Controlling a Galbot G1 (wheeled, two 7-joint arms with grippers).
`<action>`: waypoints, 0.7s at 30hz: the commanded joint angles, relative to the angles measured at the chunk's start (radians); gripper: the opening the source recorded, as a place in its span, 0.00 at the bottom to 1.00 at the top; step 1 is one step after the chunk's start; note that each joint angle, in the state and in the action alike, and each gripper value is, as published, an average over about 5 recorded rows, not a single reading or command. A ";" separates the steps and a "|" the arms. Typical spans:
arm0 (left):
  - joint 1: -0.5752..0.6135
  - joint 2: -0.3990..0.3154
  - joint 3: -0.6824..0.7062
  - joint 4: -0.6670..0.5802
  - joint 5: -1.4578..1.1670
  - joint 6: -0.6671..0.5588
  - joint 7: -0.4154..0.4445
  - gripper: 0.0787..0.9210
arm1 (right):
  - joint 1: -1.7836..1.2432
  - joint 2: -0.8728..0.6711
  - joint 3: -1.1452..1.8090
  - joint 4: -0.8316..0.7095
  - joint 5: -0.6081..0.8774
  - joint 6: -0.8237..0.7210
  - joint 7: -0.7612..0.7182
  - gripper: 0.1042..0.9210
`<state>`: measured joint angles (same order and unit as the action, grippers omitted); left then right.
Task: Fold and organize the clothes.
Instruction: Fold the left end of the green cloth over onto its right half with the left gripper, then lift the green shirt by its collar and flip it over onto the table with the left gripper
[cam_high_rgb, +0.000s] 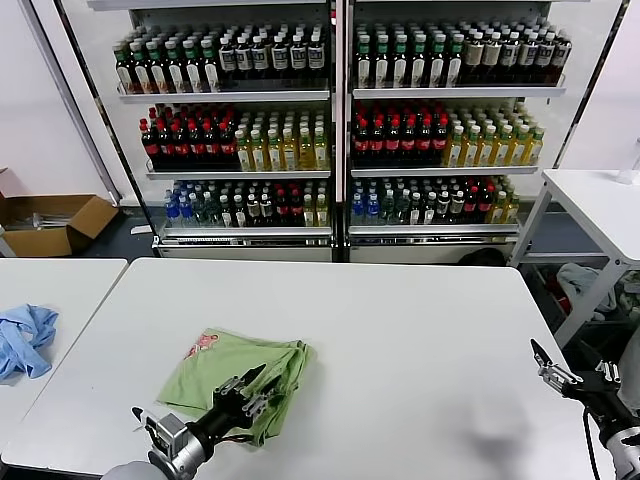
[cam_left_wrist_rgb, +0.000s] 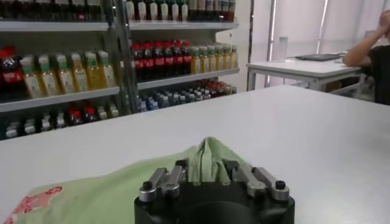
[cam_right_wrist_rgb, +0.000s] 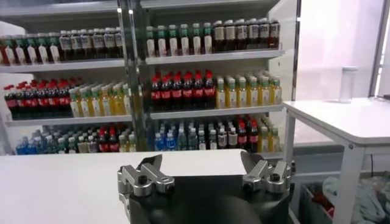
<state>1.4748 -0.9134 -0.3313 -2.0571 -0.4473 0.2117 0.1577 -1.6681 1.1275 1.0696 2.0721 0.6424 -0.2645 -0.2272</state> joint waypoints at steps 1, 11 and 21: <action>0.005 0.034 -0.117 -0.096 -0.176 0.075 -0.007 0.52 | -0.003 0.007 -0.004 0.005 0.000 0.002 0.000 0.88; -0.050 0.135 -0.278 0.058 -0.312 0.201 -0.088 0.84 | -0.001 0.008 -0.018 0.007 -0.006 0.008 0.000 0.88; -0.105 0.113 -0.190 0.188 -0.324 0.230 -0.098 0.88 | -0.012 0.001 -0.013 0.011 -0.011 0.018 -0.001 0.88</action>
<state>1.4199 -0.8228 -0.5240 -1.9966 -0.7013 0.3765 0.0907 -1.6751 1.1302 1.0551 2.0809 0.6332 -0.2490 -0.2268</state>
